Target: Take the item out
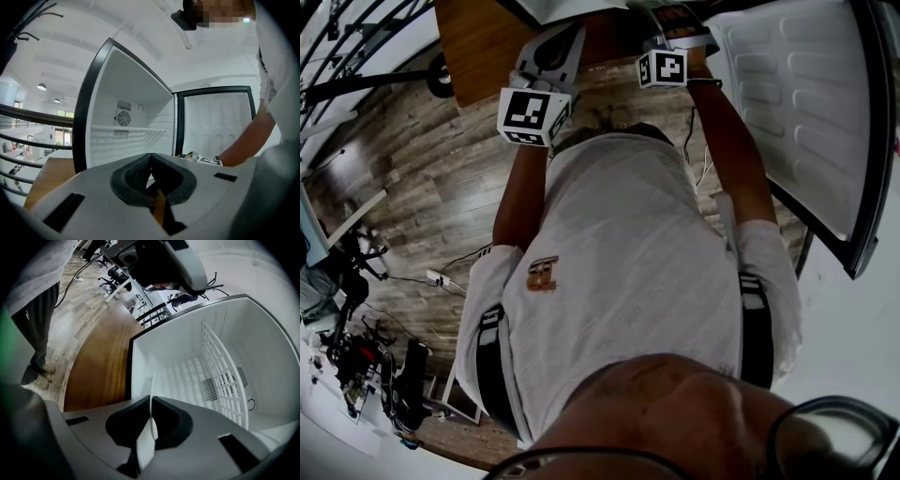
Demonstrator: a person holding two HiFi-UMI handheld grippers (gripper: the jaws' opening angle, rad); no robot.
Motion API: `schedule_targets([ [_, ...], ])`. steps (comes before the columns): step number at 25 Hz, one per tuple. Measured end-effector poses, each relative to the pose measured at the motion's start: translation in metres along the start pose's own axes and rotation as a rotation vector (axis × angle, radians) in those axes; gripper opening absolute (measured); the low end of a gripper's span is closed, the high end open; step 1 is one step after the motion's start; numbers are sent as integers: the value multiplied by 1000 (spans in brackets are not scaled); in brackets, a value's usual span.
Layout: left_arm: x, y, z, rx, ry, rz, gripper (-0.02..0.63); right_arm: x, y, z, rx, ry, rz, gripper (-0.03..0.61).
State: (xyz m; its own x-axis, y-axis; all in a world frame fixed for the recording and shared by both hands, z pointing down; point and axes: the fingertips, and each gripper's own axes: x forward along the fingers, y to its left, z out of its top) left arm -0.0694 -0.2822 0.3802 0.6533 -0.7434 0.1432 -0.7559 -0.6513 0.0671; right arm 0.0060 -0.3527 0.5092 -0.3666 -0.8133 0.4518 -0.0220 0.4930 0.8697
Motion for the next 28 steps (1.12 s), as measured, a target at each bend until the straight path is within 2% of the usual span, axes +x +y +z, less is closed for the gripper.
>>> schedule_targets([
  [12,1,-1,2,13,-13,-33,18,-30,-22,25,-1,-36,-68,40],
  [18,-4,-12,17,25,-30,-55,18,-66,-34,37,-24,-62,-111,40],
  [28,-11,-16,19,20,-32,-55,18,-116,-58,52,-46,-97,-194,40],
])
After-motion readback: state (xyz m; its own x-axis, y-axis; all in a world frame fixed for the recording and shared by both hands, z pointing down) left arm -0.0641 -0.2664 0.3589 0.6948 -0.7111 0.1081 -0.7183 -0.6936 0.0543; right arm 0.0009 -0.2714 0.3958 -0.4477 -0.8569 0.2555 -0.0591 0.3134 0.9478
